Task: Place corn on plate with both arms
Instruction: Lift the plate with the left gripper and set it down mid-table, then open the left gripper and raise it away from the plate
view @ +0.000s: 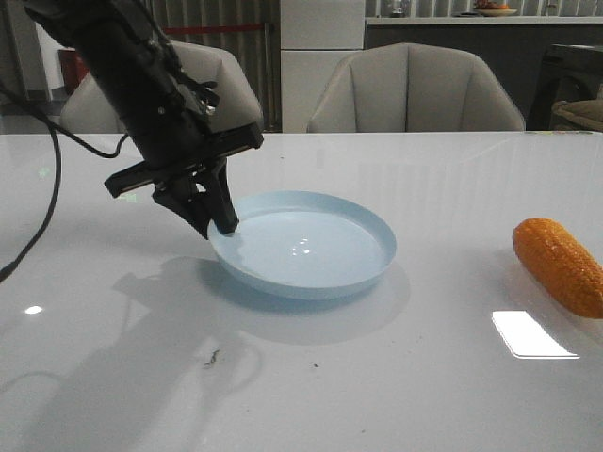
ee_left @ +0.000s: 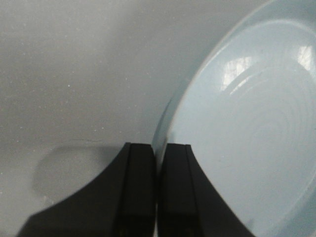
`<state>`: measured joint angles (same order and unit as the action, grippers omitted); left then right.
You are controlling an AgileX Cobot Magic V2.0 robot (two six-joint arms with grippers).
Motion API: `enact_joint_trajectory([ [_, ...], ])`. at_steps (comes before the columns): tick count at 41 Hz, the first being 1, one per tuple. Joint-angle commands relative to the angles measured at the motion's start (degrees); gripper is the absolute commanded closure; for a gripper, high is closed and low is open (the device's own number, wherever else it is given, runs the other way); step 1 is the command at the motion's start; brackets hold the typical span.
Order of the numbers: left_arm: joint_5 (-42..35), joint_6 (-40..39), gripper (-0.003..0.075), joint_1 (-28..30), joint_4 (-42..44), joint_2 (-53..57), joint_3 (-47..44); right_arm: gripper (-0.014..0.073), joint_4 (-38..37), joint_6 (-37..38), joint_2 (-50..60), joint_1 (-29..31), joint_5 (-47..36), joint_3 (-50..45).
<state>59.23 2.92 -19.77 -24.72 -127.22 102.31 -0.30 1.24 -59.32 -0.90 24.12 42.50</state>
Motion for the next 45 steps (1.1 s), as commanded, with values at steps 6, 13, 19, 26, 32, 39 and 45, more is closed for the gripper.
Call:
enact_joint_trajectory([
  [6, -1.18, -0.73, 0.0619, -0.49, -2.24, 3.18, 1.86, 0.0102, -0.31, 0.03, 0.69, -0.1, -3.87, 2.1],
  [13, -1.91, -0.16, 0.0575, -0.49, -2.24, 3.04, 1.86, 0.0102, -0.31, 0.03, 0.69, -0.1, -3.87, 2.1],
  [19, -2.85, -0.16, 0.0411, -0.49, -1.54, 3.02, 1.86, 0.0102, -0.31, 0.03, 0.69, -0.1, -3.87, 2.1],
  [26, -2.98, -0.08, 0.0319, -0.49, -1.54, 3.02, 1.91, 0.0102, -0.31, 0.03, 0.69, -0.1, -3.87, 2.1],
  [32, 0.05, 3.72, 0.0319, -0.25, -1.54, 3.37, 5.94, 0.0102, -0.31, 0.03, 0.69, -0.1, -3.87, 2.1],
  [39, 1.27, 9.87, 0.032, 0.39, 0.21, 5.55, 15.47, 0.0102, -0.31, 0.03, 0.69, -0.1, -3.87, 2.1],
  [45, 0.3, 9.87, 0.0319, 1.83, 4.24, 9.19, 23.15, 0.0102, -0.31, 0.03, 0.69, -0.1, -3.87, 2.1],
])
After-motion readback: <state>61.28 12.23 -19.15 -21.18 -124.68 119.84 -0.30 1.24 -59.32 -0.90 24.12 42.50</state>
